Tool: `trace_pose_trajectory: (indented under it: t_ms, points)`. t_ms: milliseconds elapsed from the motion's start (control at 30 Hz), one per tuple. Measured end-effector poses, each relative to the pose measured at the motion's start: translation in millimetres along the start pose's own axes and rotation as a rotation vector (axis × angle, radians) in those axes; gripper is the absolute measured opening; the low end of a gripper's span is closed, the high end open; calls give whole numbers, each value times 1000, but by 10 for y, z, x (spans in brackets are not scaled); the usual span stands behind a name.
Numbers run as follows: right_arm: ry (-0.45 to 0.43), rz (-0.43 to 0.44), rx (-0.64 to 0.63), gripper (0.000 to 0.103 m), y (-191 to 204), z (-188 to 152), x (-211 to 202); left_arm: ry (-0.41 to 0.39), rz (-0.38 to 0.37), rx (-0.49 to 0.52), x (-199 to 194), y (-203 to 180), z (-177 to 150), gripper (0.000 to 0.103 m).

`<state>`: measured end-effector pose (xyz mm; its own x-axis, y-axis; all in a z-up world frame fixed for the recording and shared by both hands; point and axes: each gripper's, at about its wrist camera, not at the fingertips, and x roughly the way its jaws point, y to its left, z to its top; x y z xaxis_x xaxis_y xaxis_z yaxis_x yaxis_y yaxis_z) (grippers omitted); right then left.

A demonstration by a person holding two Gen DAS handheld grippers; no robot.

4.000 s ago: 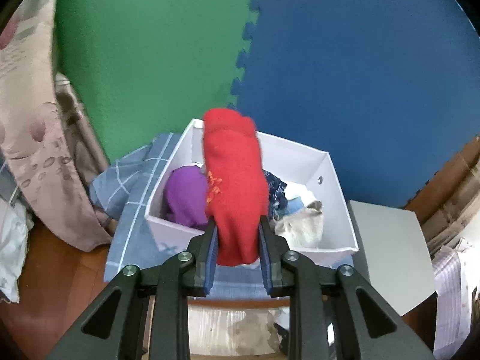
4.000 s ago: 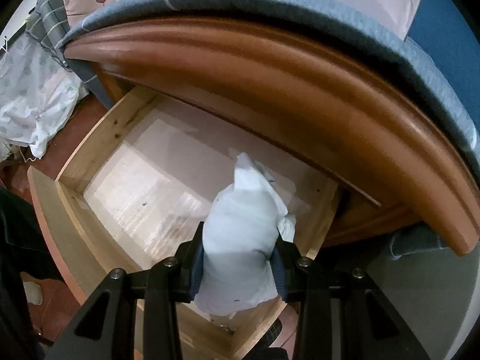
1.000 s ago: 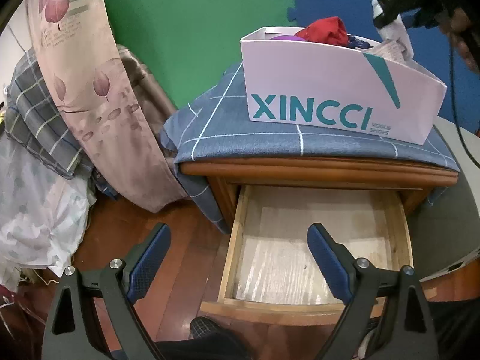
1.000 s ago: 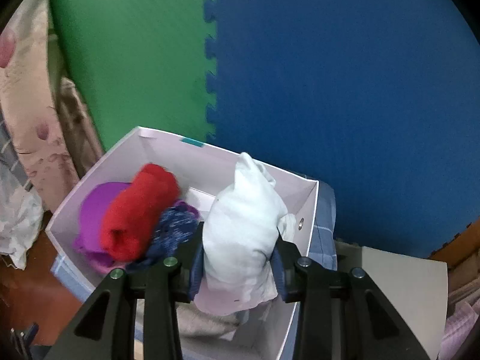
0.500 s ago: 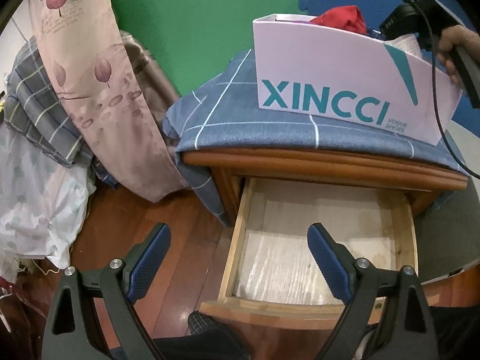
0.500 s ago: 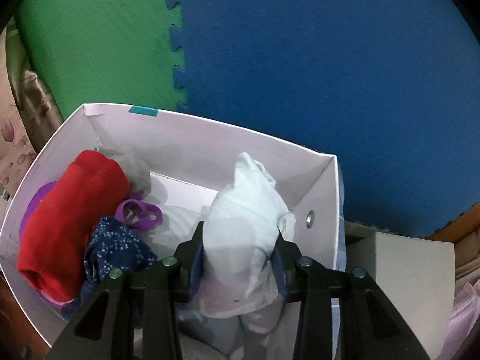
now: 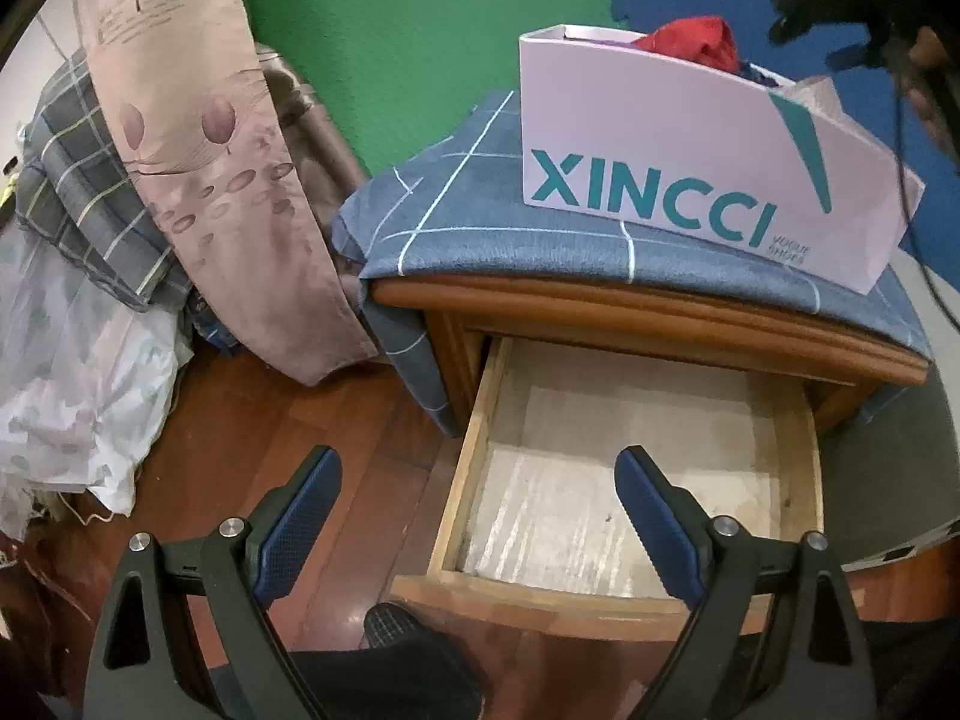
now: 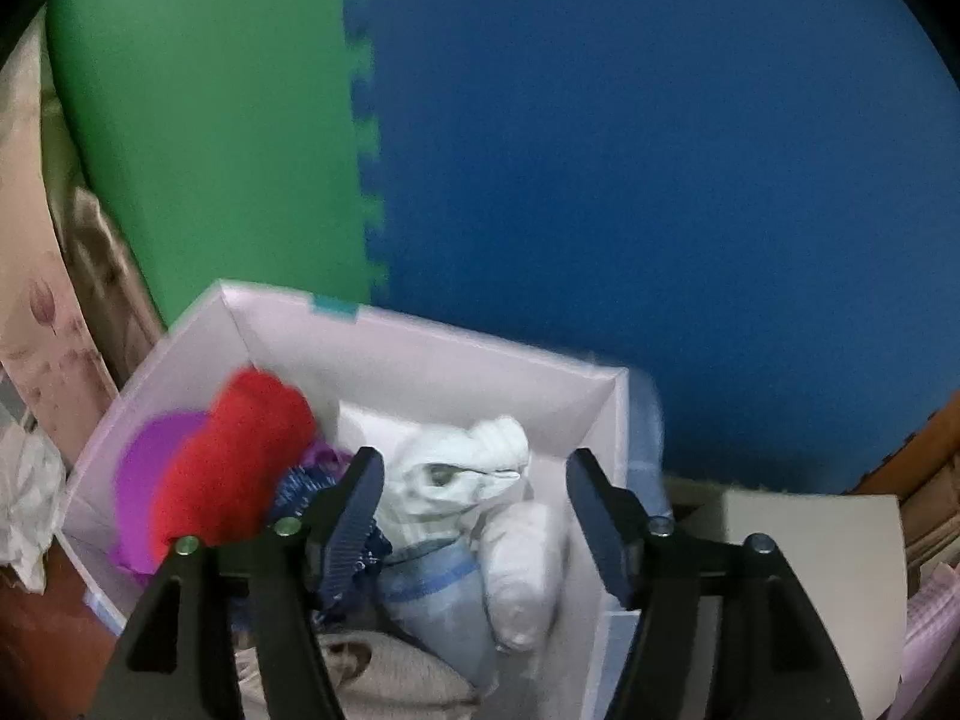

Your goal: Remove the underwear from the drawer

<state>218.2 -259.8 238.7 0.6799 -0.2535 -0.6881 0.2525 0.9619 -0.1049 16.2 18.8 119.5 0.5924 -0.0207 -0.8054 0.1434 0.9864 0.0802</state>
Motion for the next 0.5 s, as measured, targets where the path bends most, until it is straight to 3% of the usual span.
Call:
trace_pose_trajectory:
  t_ms: [100, 200, 300, 500]
  points:
    - [-88, 19, 10, 72, -39, 2, -456, -9, -3, -19, -107, 21, -10, 91]
    - [-196, 82, 27, 78, -41, -202, -1033, -25, 3, -25, -234, 30, -19, 91]
    - [-278, 107, 33, 81, -12, -634, -1540, -44, 23, -18, -378, 17, -53, 91]
    - [-273, 81, -5, 82, 153, -1735, -1944, -66, 24, 0, -633, -47, -178, 91]
